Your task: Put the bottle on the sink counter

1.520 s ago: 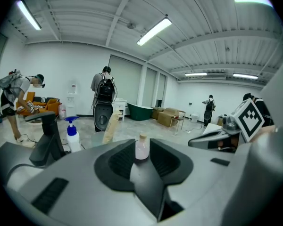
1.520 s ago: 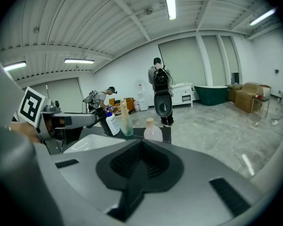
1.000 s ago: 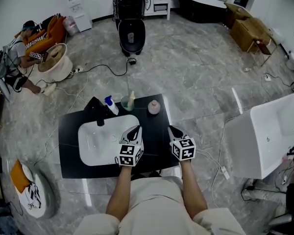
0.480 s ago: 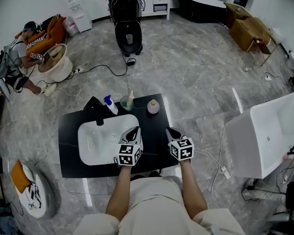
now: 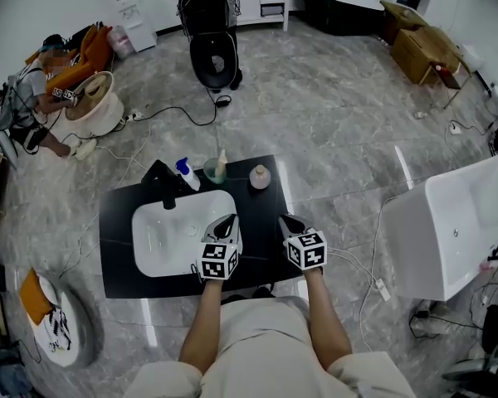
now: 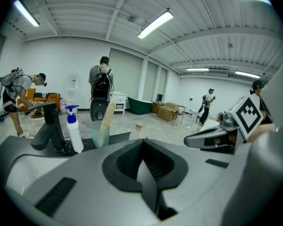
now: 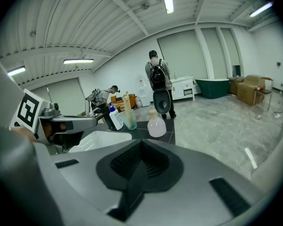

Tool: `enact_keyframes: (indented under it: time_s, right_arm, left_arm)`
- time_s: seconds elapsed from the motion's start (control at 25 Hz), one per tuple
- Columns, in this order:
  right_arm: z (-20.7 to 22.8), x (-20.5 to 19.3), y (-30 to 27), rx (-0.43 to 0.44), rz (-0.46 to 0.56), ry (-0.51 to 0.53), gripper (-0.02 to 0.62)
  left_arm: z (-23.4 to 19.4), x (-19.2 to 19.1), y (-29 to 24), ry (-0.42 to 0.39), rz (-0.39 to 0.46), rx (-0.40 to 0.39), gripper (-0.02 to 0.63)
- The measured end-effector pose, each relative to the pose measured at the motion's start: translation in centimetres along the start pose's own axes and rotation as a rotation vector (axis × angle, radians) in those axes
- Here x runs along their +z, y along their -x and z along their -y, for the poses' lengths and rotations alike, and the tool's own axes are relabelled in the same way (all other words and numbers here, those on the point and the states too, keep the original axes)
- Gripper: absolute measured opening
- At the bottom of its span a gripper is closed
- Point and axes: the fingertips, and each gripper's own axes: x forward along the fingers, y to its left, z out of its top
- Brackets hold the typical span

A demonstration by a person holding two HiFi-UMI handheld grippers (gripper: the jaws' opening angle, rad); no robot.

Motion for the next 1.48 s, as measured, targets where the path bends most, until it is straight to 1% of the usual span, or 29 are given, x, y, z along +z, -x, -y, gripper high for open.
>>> enact_keyframes:
  time_s: [0.24,0.56,1.0,1.28,1.48]
  right_arm:
    - [0.3,-0.4,0.2,-0.021,-0.008,-0.021,0.005]
    - [-0.1,-1.0,0.4,-0.016,-0.019,-0.037,0.005]
    - [0.0,-1.0,0.5,-0.033,-0.02,-0.026,0.006]
    - [-0.3,-1.1,0.0,-0.026,-0.031,-0.006,0.006]
    - [-0.3,-0.8,-0.1,-0.027,-0.028,-0.001,0.006]
  left_arm:
    - [0.2,-0.3,0.1,-0.002,-0.013,0.002,0.006]
    - [0.0,-0.9,0.6,0.001,-0.029,0.01,0.006]
    - [-0.2,-0.7,0.4,0.003,-0.031,0.006,0.006]
    - [-0.6,-1.4,0.2,0.004,-0.049,0.005,0.006]
    - [-0.7,-1.0,0.2,0.004,-0.05,0.006,0.006]
